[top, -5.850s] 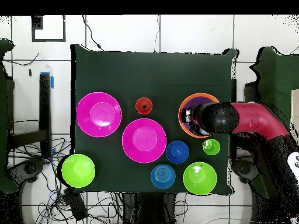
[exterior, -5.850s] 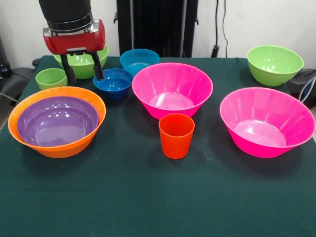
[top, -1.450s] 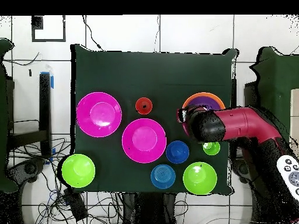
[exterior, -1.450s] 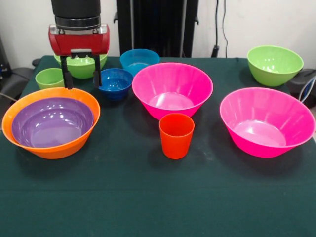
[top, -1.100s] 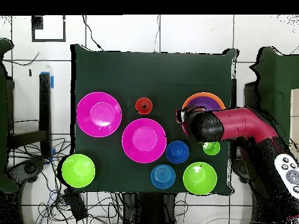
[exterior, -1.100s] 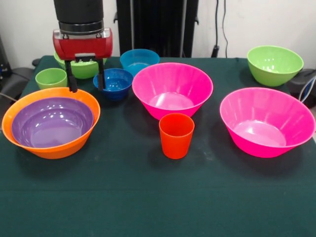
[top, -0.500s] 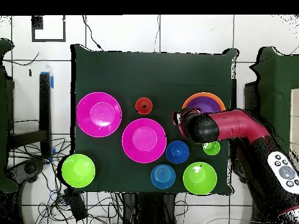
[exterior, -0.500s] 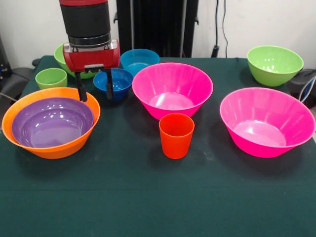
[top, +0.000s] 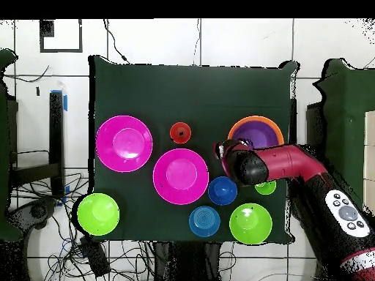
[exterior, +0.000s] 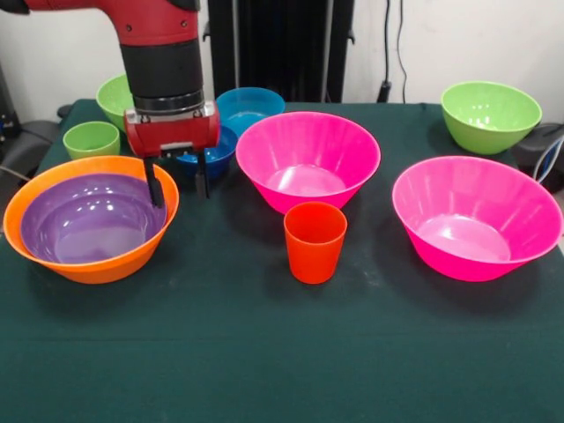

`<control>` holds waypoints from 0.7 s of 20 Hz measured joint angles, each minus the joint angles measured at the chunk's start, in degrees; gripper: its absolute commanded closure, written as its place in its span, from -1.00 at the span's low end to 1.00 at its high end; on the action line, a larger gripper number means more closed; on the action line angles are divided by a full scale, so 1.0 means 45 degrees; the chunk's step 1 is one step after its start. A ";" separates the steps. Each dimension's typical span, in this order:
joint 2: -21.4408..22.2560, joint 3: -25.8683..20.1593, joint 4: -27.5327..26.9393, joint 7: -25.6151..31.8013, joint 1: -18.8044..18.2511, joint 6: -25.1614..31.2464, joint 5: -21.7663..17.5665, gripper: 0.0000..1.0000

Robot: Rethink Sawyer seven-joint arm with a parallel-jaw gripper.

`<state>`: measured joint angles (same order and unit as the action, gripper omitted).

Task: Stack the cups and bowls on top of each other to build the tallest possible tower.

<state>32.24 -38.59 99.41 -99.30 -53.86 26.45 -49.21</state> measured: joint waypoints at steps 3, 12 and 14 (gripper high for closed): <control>-0.0374 0.0211 -0.0011 0.0000 0.0015 -0.0617 -0.0418 -1.00; -0.1195 0.0874 -0.0072 0.0000 0.0274 -0.2242 -0.1143 1.00; -0.1215 0.0879 -0.0074 0.0000 0.0278 -0.2284 -0.1135 1.00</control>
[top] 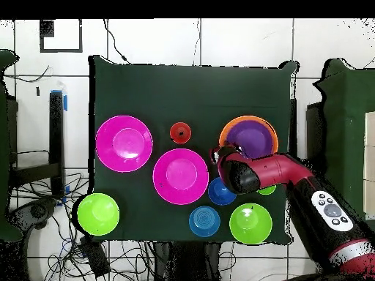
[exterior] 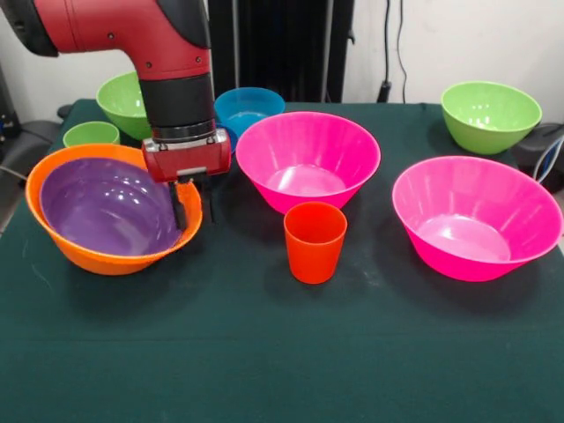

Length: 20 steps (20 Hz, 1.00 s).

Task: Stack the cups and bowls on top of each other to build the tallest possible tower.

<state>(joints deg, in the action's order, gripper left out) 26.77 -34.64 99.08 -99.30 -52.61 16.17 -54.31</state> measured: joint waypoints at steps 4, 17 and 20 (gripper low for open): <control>0.0144 0.0097 -0.0018 0.0000 0.0091 -0.0117 -0.0003 1.00; 0.1682 0.0138 0.0441 0.0000 0.0118 0.0493 0.1317 1.00; 0.2140 0.0007 0.0669 0.0000 0.0055 0.0771 0.1826 1.00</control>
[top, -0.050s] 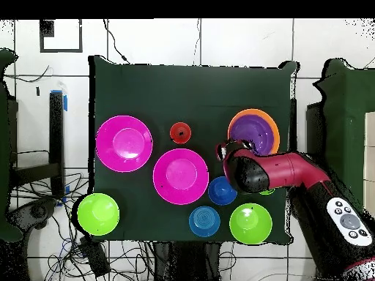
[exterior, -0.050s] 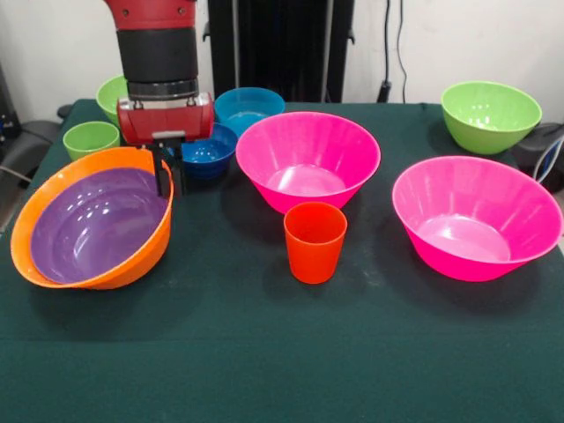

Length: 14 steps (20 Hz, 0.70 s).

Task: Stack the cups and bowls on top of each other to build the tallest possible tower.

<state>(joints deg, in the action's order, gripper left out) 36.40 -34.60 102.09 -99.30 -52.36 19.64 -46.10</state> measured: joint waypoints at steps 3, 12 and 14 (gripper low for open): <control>0.0369 -0.0167 0.0202 0.0000 -0.0036 0.0297 0.0477 1.00; 0.1098 -0.0268 0.0883 -0.0003 0.0443 0.0633 0.1306 1.00; 0.1125 -0.0207 0.1023 -0.0005 0.0703 0.0610 0.1303 1.00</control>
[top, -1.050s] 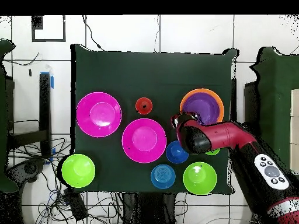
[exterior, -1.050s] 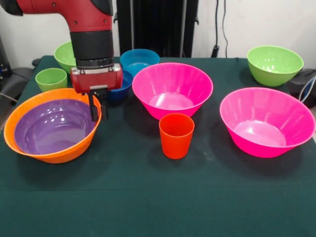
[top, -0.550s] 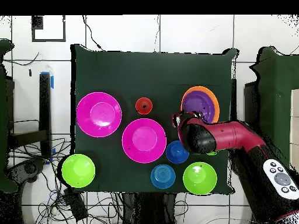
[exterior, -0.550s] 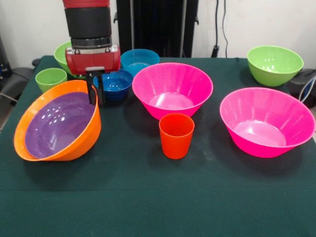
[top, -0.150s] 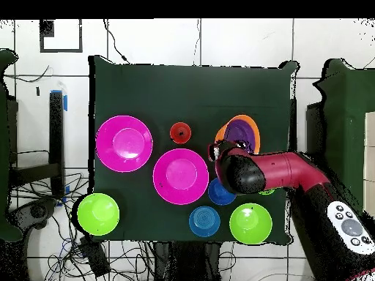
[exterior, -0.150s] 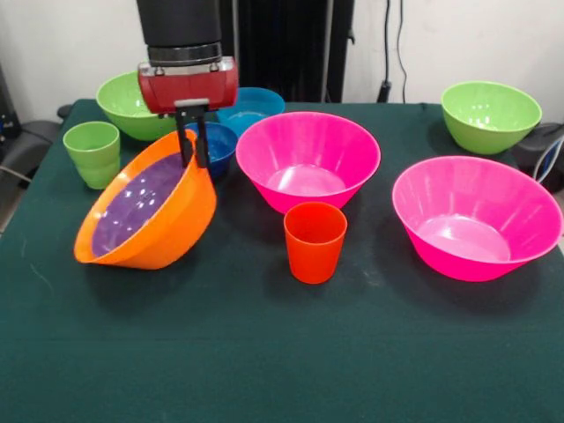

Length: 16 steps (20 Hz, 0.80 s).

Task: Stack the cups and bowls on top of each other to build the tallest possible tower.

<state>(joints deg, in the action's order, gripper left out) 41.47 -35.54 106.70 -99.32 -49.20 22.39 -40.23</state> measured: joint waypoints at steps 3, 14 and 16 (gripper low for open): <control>0.0009 0.0229 0.0177 -0.0032 0.0521 -0.0215 -0.0004 1.00; -0.0201 0.1489 0.0245 -0.0142 0.1908 -0.2317 -0.0001 -1.00; -0.0157 0.1808 0.0249 -0.0142 0.2107 -0.2803 0.0001 -1.00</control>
<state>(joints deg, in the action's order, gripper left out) 40.76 -27.40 107.82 -99.96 -39.71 9.77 -40.23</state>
